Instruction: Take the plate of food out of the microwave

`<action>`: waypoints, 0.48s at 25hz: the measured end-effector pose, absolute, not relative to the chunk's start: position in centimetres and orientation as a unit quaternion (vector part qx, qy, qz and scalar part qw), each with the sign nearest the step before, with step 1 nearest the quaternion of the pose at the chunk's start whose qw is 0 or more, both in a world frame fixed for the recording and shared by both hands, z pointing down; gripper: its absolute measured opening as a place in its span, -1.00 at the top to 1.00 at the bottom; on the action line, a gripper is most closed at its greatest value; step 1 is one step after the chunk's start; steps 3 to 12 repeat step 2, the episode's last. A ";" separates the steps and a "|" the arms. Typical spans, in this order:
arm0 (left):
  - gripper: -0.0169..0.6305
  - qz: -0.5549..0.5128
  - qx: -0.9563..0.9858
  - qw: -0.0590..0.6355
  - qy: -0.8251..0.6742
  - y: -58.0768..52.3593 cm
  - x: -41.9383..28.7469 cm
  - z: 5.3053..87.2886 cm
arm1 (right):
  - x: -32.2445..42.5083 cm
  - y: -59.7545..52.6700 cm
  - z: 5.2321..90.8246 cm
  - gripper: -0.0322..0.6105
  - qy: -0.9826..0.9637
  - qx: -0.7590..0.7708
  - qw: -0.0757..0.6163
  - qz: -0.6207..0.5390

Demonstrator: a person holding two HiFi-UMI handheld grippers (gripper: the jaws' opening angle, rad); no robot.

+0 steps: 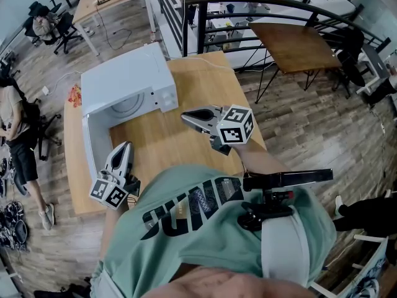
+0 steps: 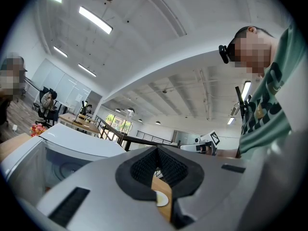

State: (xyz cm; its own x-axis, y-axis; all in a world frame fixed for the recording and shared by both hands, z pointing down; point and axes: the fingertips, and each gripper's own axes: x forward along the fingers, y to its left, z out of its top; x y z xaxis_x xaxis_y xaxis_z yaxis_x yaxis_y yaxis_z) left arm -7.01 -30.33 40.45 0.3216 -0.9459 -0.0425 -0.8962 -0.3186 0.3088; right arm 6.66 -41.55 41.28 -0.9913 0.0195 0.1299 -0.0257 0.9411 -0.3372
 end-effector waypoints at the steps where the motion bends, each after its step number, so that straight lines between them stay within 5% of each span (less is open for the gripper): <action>1: 0.94 -0.109 0.805 0.115 -0.572 -30.3 -7.0 40.5 | 6.6 -41.6 41.3 0.88 -0.983 0.001 0.066 0.171; 12: 0.94 -0.109 0.805 0.115 -0.572 -30.3 -7.0 40.5 | 6.6 -41.6 41.3 0.88 -0.983 0.001 0.066 0.170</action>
